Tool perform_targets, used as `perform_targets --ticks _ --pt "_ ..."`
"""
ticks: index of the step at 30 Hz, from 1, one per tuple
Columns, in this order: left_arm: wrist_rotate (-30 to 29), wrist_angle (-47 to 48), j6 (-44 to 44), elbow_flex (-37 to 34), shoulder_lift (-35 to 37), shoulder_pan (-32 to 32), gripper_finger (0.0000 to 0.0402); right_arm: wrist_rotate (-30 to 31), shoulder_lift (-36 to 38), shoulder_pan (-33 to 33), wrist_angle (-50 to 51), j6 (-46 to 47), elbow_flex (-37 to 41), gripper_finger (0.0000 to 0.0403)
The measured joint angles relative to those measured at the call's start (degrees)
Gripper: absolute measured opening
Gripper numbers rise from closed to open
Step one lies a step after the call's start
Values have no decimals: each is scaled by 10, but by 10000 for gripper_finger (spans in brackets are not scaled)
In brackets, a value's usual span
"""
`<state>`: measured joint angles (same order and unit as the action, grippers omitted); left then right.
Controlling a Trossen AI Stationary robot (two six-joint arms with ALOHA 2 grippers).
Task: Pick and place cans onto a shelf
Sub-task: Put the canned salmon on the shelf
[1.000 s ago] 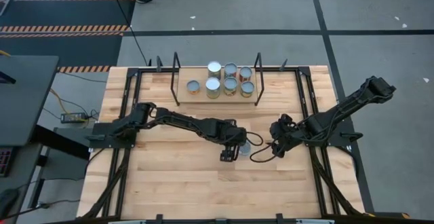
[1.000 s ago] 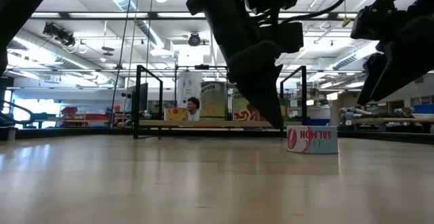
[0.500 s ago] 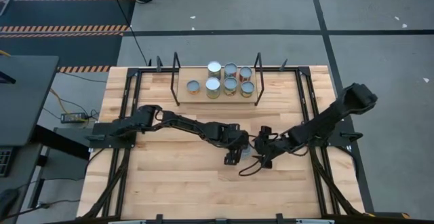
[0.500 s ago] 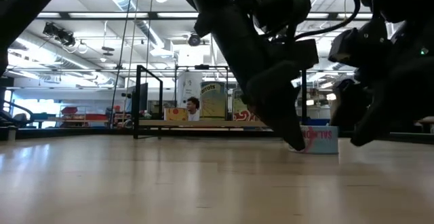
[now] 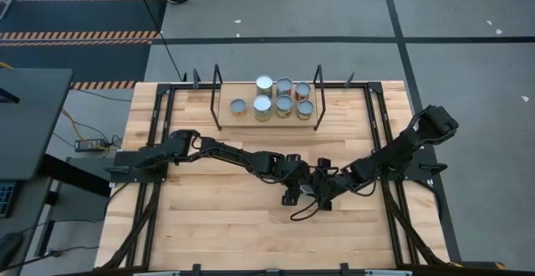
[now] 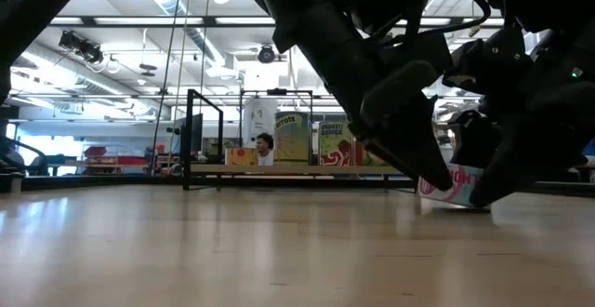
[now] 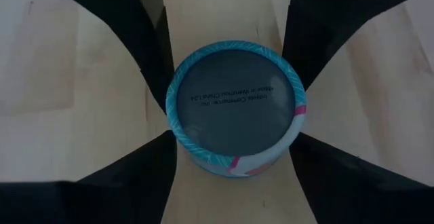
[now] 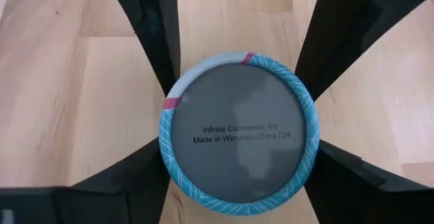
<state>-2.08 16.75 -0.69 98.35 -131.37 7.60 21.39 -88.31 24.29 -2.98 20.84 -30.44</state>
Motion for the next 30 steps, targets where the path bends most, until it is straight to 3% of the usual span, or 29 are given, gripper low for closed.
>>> perform_targets --ticks 7,14,19,26,30 --pt "-16 57 -28 1 35 4 283 -36 49 0 36 41 -3 290" --pt "-187 57 -160 3 87 49 263 -113 115 -17 61 128 26 289" --pt "-265 11 -273 2 85 81 256 -157 191 -30 31 158 69 289" --pt "-278 -54 -366 2 85 87 260 -185 309 -50 -35 167 123 289" --pt "-283 -62 -418 2 85 89 285 -190 343 -64 -73 178 151 289"
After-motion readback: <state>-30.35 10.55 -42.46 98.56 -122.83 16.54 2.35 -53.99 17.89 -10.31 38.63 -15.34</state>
